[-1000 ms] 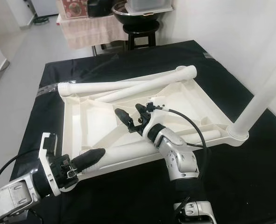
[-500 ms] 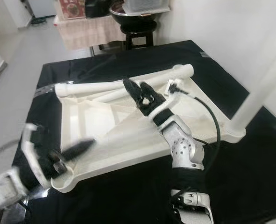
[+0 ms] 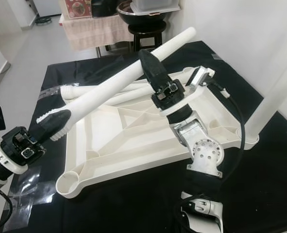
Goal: Building children table
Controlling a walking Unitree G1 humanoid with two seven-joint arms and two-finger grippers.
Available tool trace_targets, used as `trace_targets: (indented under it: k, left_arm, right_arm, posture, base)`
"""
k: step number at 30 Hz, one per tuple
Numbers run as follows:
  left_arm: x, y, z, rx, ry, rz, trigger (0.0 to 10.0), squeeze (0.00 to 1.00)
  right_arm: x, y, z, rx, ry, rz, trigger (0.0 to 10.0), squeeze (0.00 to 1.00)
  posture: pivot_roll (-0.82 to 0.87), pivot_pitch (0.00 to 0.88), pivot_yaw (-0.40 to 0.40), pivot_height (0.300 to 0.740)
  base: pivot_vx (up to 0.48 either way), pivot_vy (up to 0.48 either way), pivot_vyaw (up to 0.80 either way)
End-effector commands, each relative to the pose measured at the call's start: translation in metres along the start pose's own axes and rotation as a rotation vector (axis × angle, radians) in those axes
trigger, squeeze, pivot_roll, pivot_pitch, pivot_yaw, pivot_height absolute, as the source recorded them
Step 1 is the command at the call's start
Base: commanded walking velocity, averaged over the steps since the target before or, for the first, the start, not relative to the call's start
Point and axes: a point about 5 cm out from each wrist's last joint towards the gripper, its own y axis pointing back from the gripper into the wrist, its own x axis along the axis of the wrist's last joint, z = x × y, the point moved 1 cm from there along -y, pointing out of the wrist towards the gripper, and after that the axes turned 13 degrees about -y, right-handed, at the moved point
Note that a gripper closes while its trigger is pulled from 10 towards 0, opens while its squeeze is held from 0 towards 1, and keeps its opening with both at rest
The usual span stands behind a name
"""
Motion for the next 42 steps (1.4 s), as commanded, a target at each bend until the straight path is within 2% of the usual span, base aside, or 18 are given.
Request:
trace_targets:
  k: [1, 5, 7, 13, 16, 18, 22, 29, 32, 33, 35, 36, 37, 41, 42]
  left_arm:
    - [0.008, -0.002, 0.008, -0.041, -0.029, 0.027, 0.0, 0.00]
    - [0.011, -0.002, 0.008, -0.033, -0.037, 0.040, 0.0, 0.00]
    - [0.012, -0.004, 0.009, -0.039, -0.030, 0.054, 0.0, 0.00]
    - [0.011, -0.006, 0.014, -0.069, -0.007, 0.061, 0.0, 0.00]
    - [-0.001, -0.010, 0.020, -0.111, 0.027, 0.030, 0.0, 0.00]
    - [-0.014, -0.014, 0.025, -0.150, 0.085, -0.003, 0.0, 0.00]
    - [-0.028, -0.014, 0.032, -0.203, 0.136, -0.046, 0.0, 0.00]
    - [-0.036, -0.014, 0.032, -0.202, 0.169, -0.059, 0.0, 0.00]
    - [-0.037, -0.013, 0.032, -0.196, 0.176, -0.056, 0.0, 0.00]
    - [-0.036, -0.013, 0.032, -0.193, 0.174, -0.050, 0.0, 0.00]
    - [-0.036, -0.013, 0.032, -0.193, 0.173, -0.049, 0.0, 0.00]
    - [-0.036, -0.012, 0.032, -0.192, 0.171, -0.048, 0.0, 0.00]
    - [-0.036, -0.012, 0.032, -0.192, 0.171, -0.046, 0.0, 0.00]
    - [-0.036, -0.012, 0.032, -0.193, 0.169, -0.046, 0.0, 0.00]
    - [-0.036, -0.012, 0.033, -0.195, 0.167, -0.049, 0.0, 0.00]
  right_arm:
    - [-0.011, 0.008, 0.008, -0.048, -0.012, -0.075, 10.0, 0.00]
    - [-0.013, 0.011, 0.012, -0.067, -0.017, -0.101, 10.0, 0.00]
    - [-0.022, 0.013, 0.009, -0.047, -0.023, -0.160, 10.0, 0.00]
    - [-0.027, 0.013, 0.007, -0.044, -0.025, -0.189, 10.0, 0.00]
    - [-0.034, 0.004, 0.000, 0.004, -0.043, -0.201, 10.0, 0.00]
    - [-0.041, -0.009, -0.010, 0.070, -0.056, -0.223, 10.0, 0.00]
    - [-0.047, -0.022, -0.016, 0.110, -0.054, -0.244, 10.0, 0.00]
    - [-0.053, -0.029, -0.020, 0.147, -0.056, -0.280, 10.0, 0.00]
    - [-0.060, -0.032, -0.021, 0.163, -0.061, -0.323, 10.0, 0.00]
    - [-0.070, -0.031, -0.019, 0.159, -0.048, -0.395, 10.0, 0.00]
    - [-0.072, -0.030, -0.019, 0.157, -0.044, -0.412, 10.0, 0.00]
    - [-0.075, -0.030, -0.018, 0.157, -0.036, -0.423, 4.0, 0.00]
    - [-0.076, -0.030, -0.018, 0.157, -0.040, -0.422, 0.0, 0.00]
    - [-0.076, -0.032, -0.019, 0.166, -0.051, -0.404, 0.0, 0.00]
    - [-0.072, -0.035, -0.018, 0.166, -0.061, -0.364, 0.0, 0.00]
  posture:
    - [-0.08, 0.054, 0.054, 0.740]
    - [-0.07, 0.051, 0.051, 0.740]
    - [-0.07, 0.050, 0.049, 0.740]
    - [-0.07, 0.050, 0.052, 0.740]
    - [-0.07, 0.048, 0.054, 0.740]
    - [-0.07, 0.047, 0.060, 0.740]
    - [-0.08, 0.047, 0.061, 0.740]
    - [-0.07, 0.049, 0.058, 0.740]
    - [-0.07, 0.049, 0.056, 0.740]
    - [-0.07, 0.048, 0.052, 0.740]
    - [-0.07, 0.048, 0.052, 0.740]
    - [-0.07, 0.047, 0.051, 0.740]
    - [-0.07, 0.047, 0.051, 0.740]
    - [-0.06, 0.046, 0.051, 0.740]
    - [-0.06, 0.046, 0.051, 0.740]
  base:
    - [0.000, 0.000, 0.00]
    - [0.000, 0.000, 0.00]
    - [0.000, 0.000, 0.00]
    - [0.000, 0.000, 0.00]
    - [0.000, 0.000, 0.00]
    - [0.000, 0.000, 0.00]
    - [0.000, 0.000, 0.00]
    - [0.000, 0.000, 0.00]
    - [0.000, 0.000, 0.00]
    - [0.000, 0.000, 0.00]
    - [0.000, 0.000, 0.00]
    - [0.000, 0.000, 0.00]
    - [0.000, 0.000, 0.00]
    - [0.000, 0.000, 0.00]
    - [0.000, 0.000, 0.00]
